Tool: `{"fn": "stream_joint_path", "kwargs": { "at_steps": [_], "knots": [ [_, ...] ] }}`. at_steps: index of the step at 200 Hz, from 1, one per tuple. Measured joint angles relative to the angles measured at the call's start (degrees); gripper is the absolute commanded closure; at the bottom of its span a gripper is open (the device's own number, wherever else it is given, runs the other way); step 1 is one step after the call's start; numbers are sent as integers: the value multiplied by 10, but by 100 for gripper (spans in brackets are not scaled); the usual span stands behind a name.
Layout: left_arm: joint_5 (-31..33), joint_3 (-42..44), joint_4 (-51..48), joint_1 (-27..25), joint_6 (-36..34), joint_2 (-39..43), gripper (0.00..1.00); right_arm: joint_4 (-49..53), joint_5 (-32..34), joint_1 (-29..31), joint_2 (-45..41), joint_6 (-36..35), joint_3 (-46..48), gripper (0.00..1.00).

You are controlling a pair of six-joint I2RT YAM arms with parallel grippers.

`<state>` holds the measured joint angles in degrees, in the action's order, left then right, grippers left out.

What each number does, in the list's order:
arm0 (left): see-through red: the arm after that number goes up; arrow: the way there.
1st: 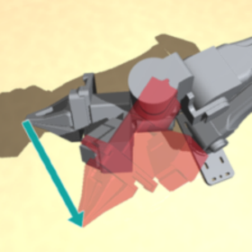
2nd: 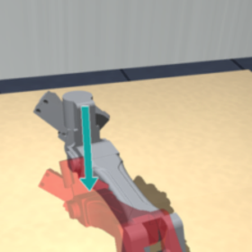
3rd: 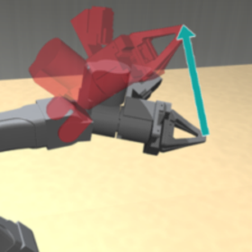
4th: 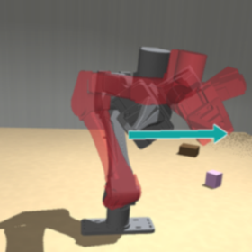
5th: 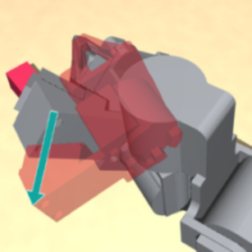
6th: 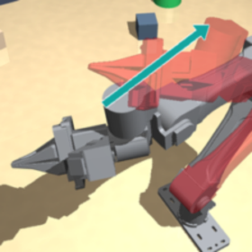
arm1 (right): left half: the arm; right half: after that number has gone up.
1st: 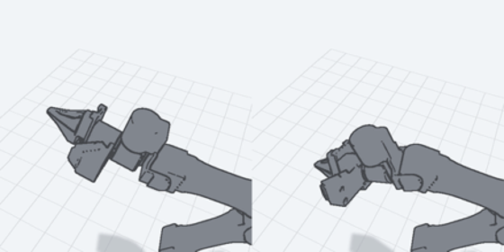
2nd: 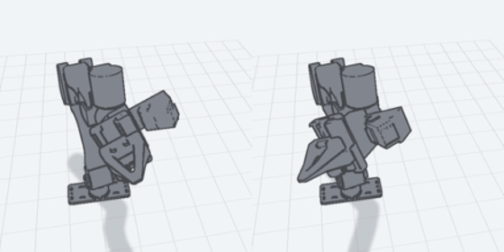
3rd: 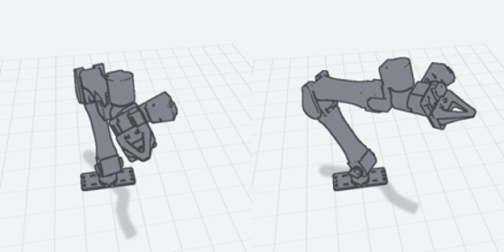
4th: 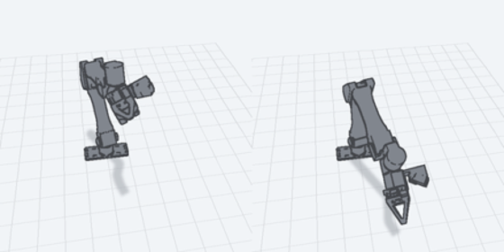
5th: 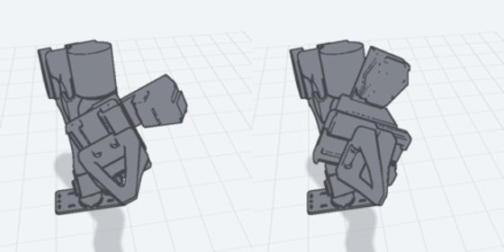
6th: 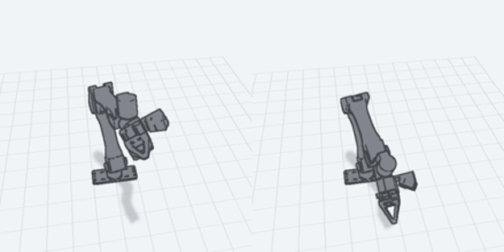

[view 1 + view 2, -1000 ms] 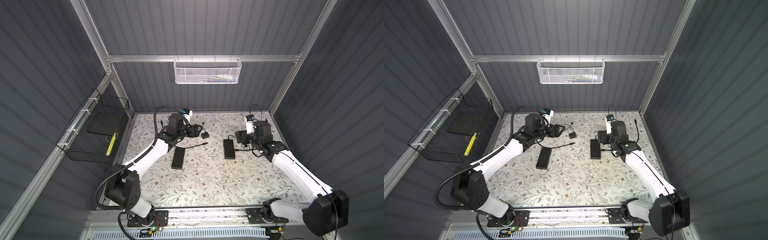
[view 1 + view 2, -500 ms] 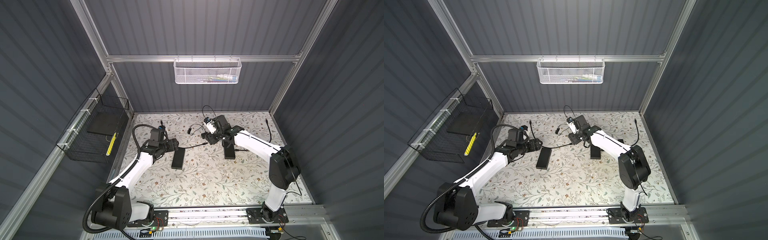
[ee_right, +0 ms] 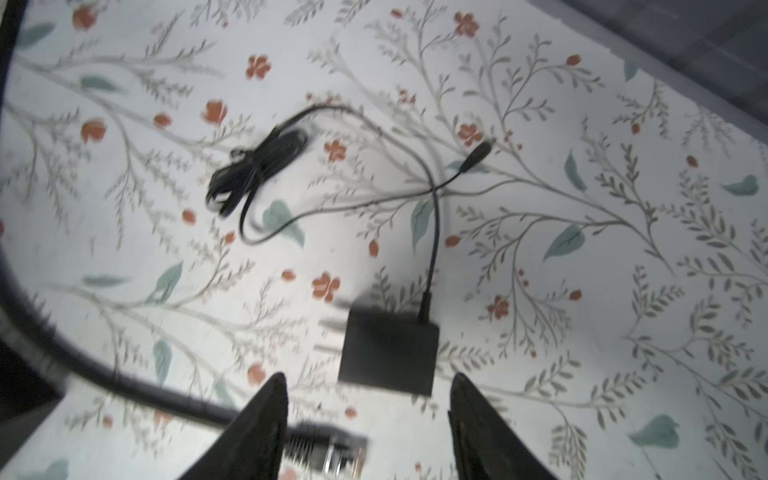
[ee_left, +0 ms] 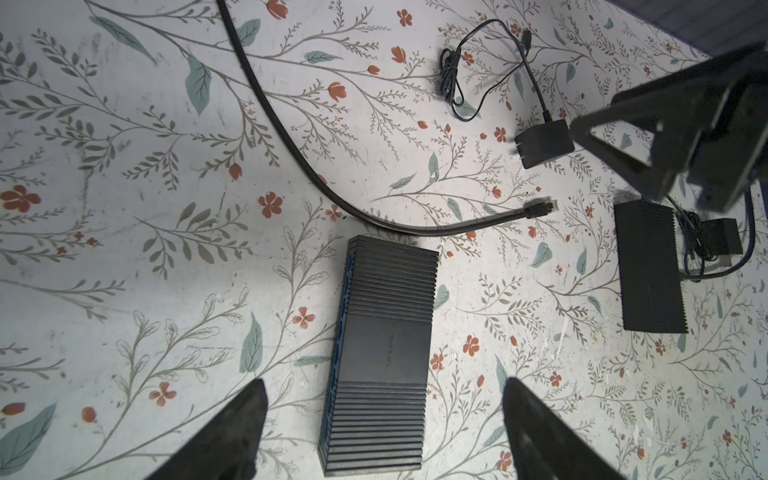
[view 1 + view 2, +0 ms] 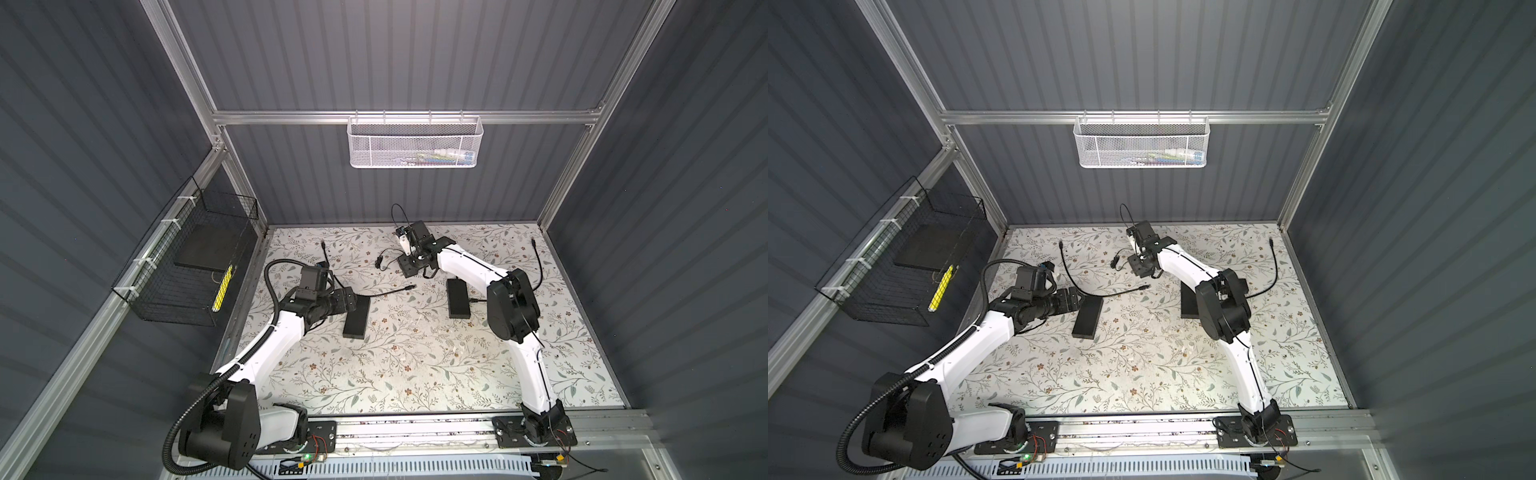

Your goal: Insert the plug into the switch port

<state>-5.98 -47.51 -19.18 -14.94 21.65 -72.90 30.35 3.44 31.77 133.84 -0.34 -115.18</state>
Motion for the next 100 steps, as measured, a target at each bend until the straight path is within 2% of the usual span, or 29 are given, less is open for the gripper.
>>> {"fn": "stream_joint_path", "kwargs": {
  "at_steps": [43, 100],
  "knots": [
    [-12, 12, -2, 3, 0, 2, 11, 50, 11, -25, 93, 31, -124, 45],
    [-20, 13, -8, 4, -3, -25, 10, 101, 6, -28, 145, 48, -176, 54]
  ]
}}
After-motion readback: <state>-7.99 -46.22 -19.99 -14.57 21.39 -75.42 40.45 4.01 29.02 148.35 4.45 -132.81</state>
